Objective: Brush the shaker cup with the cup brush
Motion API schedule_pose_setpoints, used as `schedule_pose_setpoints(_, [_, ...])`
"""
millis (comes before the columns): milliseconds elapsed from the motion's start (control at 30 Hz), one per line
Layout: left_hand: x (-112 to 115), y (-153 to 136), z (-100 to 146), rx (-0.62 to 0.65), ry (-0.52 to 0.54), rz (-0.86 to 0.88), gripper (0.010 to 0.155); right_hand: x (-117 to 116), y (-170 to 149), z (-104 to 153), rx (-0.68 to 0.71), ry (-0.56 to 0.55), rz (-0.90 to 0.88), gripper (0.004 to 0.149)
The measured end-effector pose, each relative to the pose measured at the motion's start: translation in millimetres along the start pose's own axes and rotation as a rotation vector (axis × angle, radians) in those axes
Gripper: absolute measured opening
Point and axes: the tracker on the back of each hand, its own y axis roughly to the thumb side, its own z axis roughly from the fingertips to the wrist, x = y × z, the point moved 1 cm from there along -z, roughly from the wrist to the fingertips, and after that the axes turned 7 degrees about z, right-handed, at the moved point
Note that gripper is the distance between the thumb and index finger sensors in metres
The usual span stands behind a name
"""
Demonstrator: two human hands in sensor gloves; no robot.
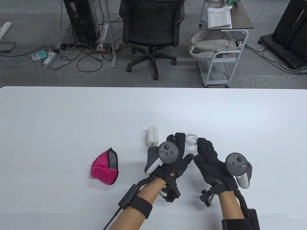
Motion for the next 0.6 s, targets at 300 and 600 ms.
schedule_pose_setpoints(300, [7.5, -3.1, -3.5, -0.015, -0.004, -0.026, 0.081, -2.4, -7.3, 0.7, -0.044, 0.006, 0.002, 0.084])
schedule_pose_setpoints(600, [7.1, -3.5, -2.5, -0.033, -0.005, -0.066, 0.082, -6.0, -8.4, 0.2, -0.05, 0.015, 0.035, 0.083])
